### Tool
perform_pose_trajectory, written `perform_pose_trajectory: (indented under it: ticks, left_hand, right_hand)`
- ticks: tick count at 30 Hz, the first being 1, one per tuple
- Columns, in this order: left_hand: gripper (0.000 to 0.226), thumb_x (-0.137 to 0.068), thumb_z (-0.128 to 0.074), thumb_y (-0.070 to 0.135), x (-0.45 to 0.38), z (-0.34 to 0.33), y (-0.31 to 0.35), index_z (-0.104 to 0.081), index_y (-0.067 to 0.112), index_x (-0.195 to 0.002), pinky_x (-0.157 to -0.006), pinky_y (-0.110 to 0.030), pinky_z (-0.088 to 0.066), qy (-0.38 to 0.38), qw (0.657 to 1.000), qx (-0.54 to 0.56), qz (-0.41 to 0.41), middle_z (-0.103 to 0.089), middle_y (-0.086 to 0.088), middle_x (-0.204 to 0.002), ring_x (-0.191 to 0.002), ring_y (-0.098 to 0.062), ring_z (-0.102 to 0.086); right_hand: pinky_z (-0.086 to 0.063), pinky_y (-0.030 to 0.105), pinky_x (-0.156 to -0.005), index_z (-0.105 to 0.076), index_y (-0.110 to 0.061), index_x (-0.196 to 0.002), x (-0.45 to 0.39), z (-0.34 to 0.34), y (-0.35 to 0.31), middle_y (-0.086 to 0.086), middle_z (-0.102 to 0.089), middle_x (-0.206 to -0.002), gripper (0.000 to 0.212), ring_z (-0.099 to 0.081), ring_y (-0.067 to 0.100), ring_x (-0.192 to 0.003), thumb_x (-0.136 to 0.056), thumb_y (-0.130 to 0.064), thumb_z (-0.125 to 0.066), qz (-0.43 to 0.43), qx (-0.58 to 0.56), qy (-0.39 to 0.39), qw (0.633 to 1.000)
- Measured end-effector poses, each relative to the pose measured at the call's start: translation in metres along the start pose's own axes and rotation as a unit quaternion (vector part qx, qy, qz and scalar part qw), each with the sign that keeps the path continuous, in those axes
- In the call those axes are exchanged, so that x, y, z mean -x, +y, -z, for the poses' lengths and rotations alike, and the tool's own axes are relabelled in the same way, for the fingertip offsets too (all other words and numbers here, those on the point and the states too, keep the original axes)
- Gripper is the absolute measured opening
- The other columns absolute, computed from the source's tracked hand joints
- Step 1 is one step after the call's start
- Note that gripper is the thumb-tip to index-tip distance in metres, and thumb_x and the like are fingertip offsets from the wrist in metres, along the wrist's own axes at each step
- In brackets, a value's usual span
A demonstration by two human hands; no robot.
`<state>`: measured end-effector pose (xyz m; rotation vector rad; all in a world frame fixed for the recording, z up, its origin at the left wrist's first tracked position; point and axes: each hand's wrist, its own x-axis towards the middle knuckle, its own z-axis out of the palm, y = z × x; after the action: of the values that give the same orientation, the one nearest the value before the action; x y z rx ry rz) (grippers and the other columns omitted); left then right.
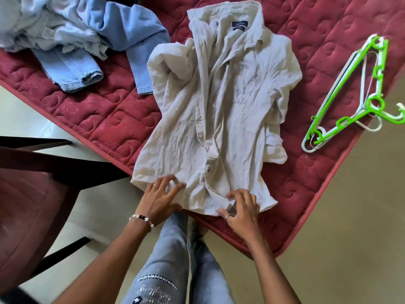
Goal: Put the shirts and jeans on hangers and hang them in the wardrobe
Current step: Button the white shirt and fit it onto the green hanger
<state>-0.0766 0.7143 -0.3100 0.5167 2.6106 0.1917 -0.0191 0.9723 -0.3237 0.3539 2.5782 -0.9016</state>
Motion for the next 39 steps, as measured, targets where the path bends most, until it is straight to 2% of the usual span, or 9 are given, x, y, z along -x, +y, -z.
perform_pose_trajectory:
  ticks: [3, 7, 12, 15, 19, 22, 25, 32, 39]
  left_hand:
    - [0.027, -0.066, -0.084, 0.021, -0.006, 0.001, -0.004, -0.069, 0.024, -0.089, -0.06, -0.033, -0.046, 0.079, 0.997, 0.018, -0.009, -0.06, -0.003, -0.088, -0.073, -0.027, -0.057]
    - [0.022, -0.065, -0.08, 0.013, -0.013, 0.012, -0.005, -0.06, 0.023, -0.067, -0.059, -0.031, -0.04, 0.03, 0.999, -0.003, -0.031, -0.056, 0.001, -0.074, -0.068, -0.026, -0.056]
    - [0.009, -0.088, -0.051, 0.019, -0.01, 0.025, -0.015, -0.055, 0.026, -0.087, -0.071, -0.029, -0.028, -0.098, 0.994, -0.039, -0.022, -0.058, 0.005, -0.096, -0.099, -0.019, -0.053]
    - [0.01, -0.09, -0.05, 0.02, -0.024, 0.042, -0.013, -0.06, 0.023, -0.093, -0.072, -0.029, -0.04, -0.192, 0.981, -0.017, 0.015, -0.062, 0.0, -0.099, -0.099, -0.023, -0.057]
    - [0.016, -0.092, -0.055, 0.03, -0.057, 0.063, -0.001, -0.065, 0.018, -0.096, -0.073, -0.035, -0.052, -0.155, 0.98, 0.087, 0.085, -0.068, -0.008, -0.093, -0.083, -0.029, -0.065]
    - [0.012, -0.092, -0.056, 0.01, -0.088, 0.072, 0.017, -0.065, 0.012, -0.085, -0.063, -0.032, -0.057, 0.014, 0.927, 0.342, 0.153, -0.069, -0.009, -0.074, -0.061, -0.021, -0.068]
    - [0.024, -0.09, -0.047, -0.004, -0.121, 0.069, 0.026, -0.065, 0.011, -0.084, -0.069, -0.033, -0.058, 0.033, 0.847, 0.477, 0.232, -0.067, -0.012, -0.073, -0.064, -0.022, -0.067]
    - [0.031, -0.078, -0.063, 0.007, -0.141, 0.045, 0.02, -0.044, 0.014, -0.054, -0.05, -0.02, -0.026, -0.083, 0.928, 0.321, 0.171, -0.04, -0.003, -0.057, -0.06, -0.016, -0.037]
    - [0.028, -0.08, -0.065, -0.005, -0.135, 0.043, 0.023, -0.075, 0.012, -0.1, -0.069, 0.001, -0.041, -0.096, 0.887, 0.428, 0.143, -0.072, 0.003, -0.092, -0.08, -0.002, -0.062]
  right_hand:
    - [-0.045, 0.041, -0.078, -0.06, -0.022, -0.083, 0.001, 0.0, -0.019, -0.006, -0.054, -0.104, 0.021, -0.044, 0.019, -0.097, -0.063, -0.023, -0.066, 0.039, -0.016, 0.06, 0.997]
    - [-0.037, 0.035, -0.079, -0.051, -0.02, -0.072, 0.003, 0.004, -0.047, -0.005, -0.055, -0.111, 0.02, -0.045, 0.022, -0.102, -0.053, -0.025, -0.055, 0.188, 0.079, 0.003, 0.979]
    - [-0.036, 0.047, -0.095, -0.064, -0.012, -0.1, -0.011, 0.018, -0.081, 0.007, -0.052, -0.116, 0.034, -0.05, 0.03, -0.111, -0.076, -0.036, -0.063, 0.174, 0.289, -0.367, 0.867]
    - [-0.048, 0.034, -0.077, -0.065, -0.008, -0.083, -0.034, 0.031, -0.09, 0.007, -0.062, -0.086, 0.028, -0.061, 0.025, -0.087, -0.082, -0.036, -0.07, 0.069, 0.174, -0.468, 0.864]
    - [-0.044, 0.029, -0.062, -0.062, -0.013, -0.081, -0.069, 0.034, -0.095, 0.0, -0.061, -0.077, 0.016, -0.057, 0.014, -0.069, -0.09, -0.026, -0.064, -0.009, -0.065, -0.172, 0.983]
    - [-0.055, 0.036, -0.071, -0.064, -0.01, -0.087, -0.09, 0.019, -0.093, 0.0, -0.065, -0.078, 0.005, -0.064, 0.02, -0.077, -0.088, -0.007, -0.061, -0.101, -0.202, 0.05, 0.973]
    - [-0.055, 0.036, -0.075, -0.066, -0.009, -0.09, -0.106, 0.001, -0.091, 0.004, -0.068, -0.085, 0.007, -0.066, 0.025, -0.084, -0.084, -0.005, -0.065, -0.126, -0.177, 0.063, 0.974]
    - [-0.047, 0.04, -0.078, -0.067, -0.005, -0.097, -0.107, -0.028, -0.103, 0.014, -0.064, -0.098, 0.018, -0.059, 0.034, -0.09, -0.089, -0.02, -0.062, -0.09, 0.048, 0.09, 0.991]
    - [-0.051, 0.03, -0.069, -0.073, -0.01, -0.084, -0.105, 0.001, -0.093, -0.004, -0.068, -0.069, 0.005, -0.062, 0.013, -0.067, -0.085, -0.012, -0.069, -0.27, -0.234, 0.143, 0.923]
